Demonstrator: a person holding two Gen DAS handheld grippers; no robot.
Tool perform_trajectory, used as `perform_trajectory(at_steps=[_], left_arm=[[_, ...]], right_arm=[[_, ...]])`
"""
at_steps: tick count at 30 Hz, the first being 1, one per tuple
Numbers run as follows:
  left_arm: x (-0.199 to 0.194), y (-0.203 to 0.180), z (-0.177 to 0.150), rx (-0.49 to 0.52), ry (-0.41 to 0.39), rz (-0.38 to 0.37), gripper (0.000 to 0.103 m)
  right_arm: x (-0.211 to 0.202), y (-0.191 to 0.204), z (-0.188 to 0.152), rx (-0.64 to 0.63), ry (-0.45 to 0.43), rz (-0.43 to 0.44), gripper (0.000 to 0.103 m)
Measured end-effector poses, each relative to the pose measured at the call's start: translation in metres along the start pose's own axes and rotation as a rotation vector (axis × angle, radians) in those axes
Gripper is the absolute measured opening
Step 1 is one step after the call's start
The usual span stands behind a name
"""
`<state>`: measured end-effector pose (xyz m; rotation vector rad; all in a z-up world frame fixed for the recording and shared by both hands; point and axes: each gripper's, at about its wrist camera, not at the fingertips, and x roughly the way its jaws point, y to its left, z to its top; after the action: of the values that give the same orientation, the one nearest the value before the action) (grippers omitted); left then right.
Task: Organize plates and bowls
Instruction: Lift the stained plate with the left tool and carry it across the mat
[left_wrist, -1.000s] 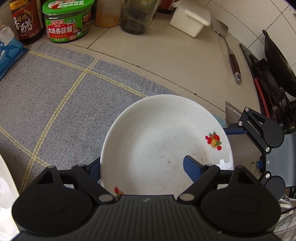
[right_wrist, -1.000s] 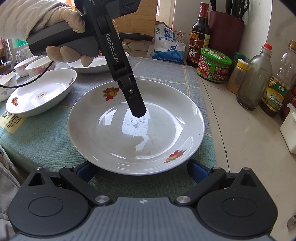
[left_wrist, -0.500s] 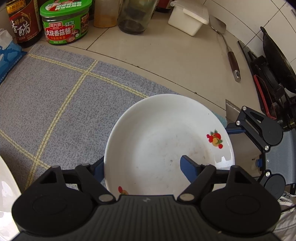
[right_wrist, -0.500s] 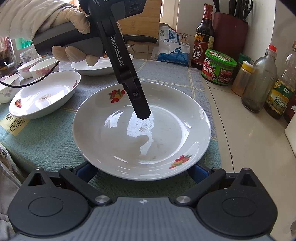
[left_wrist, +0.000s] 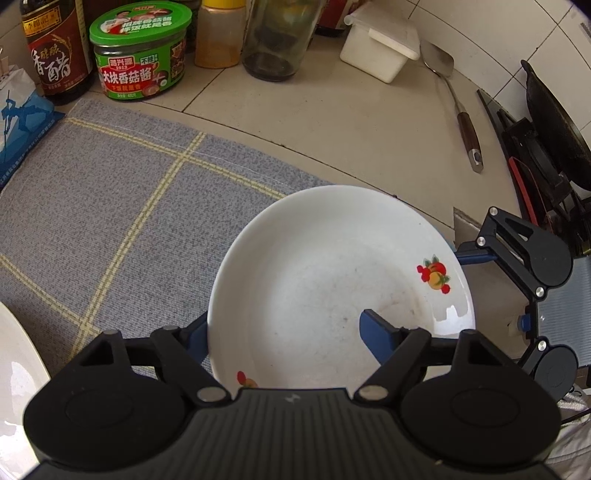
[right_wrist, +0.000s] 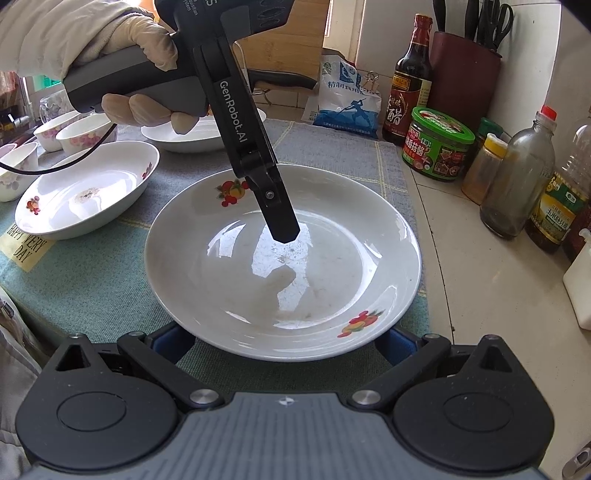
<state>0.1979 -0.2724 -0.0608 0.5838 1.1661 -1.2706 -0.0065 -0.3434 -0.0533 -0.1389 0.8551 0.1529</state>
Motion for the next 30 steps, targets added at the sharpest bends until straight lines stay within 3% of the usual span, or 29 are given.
perform_trajectory(at_steps=[15, 30], left_arm=[[-0.012, 0.036, 0.027, -0.061, -0.092, 0.063, 0.080], [0.001, 0.068, 0.048, -0.100, -0.121, 0.093, 0.080]], right_arm=[[0.034, -0.037, 0.036, -0.065, -0.033, 0.013, 0.103], [0.068, -0.061, 0.052, -0.076, -0.018, 0.032, 0.103]])
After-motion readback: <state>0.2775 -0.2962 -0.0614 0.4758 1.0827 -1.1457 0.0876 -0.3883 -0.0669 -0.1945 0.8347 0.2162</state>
